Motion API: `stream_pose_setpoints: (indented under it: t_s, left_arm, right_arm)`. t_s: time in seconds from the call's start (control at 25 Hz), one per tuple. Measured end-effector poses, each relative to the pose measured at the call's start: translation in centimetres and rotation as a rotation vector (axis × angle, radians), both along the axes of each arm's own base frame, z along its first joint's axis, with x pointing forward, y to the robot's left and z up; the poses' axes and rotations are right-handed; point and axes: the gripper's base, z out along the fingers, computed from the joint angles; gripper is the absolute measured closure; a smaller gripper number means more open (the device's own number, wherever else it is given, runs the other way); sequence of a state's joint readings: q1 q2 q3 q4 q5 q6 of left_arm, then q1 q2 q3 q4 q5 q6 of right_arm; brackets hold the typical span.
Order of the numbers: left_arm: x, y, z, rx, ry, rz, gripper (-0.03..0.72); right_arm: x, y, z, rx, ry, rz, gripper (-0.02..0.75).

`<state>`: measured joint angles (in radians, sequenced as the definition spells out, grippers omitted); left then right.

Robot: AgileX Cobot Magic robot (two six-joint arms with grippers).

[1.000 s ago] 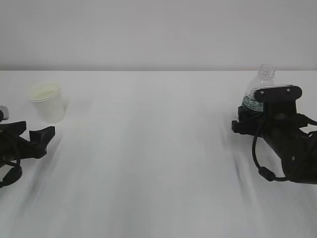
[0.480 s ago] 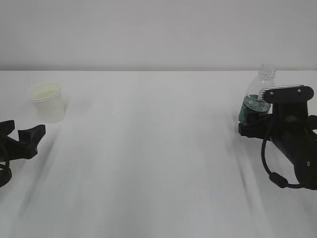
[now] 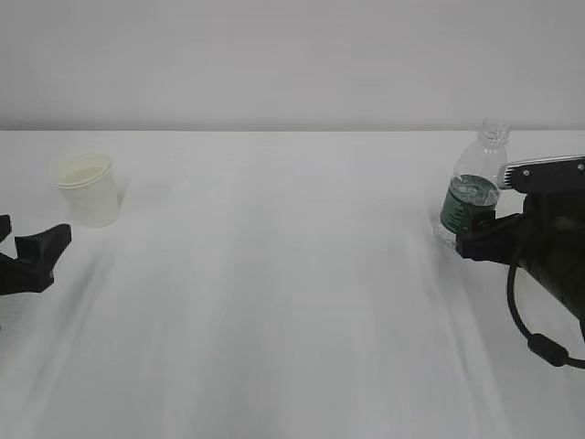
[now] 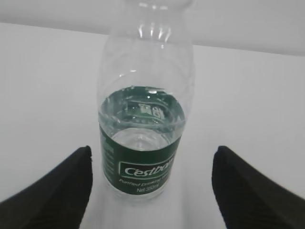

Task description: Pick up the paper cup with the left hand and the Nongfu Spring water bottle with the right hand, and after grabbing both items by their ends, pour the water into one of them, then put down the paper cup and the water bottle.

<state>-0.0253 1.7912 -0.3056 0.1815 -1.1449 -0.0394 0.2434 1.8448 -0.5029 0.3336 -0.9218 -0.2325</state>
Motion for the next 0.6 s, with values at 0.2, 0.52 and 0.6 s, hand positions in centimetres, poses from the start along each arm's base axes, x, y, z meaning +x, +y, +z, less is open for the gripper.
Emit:
stream_pose_setpoints:
  t_s: [0.2, 0.52, 0.6]
  left_arm:
    - [-0.2, 0.0, 2.6, 0.0, -0.095, 0.0, 0.101]
    - [-1.5, 0.2, 6.5, -0.028, -0.162, 0.018, 0.101]
    - [-1.8, 0.2, 7.3, -0.046, -0.174, 0.023, 0.101]
  right_arm:
    - [-0.5, 0.0, 1.2, 0.016, 0.0, 0.005, 0.143]
    - [-1.2, 0.0, 3.5, 0.035, 0.001, 0.026, 0.144]
    - [-1.4, 0.1, 4.0, 0.034, 0.004, 0.034, 0.144]
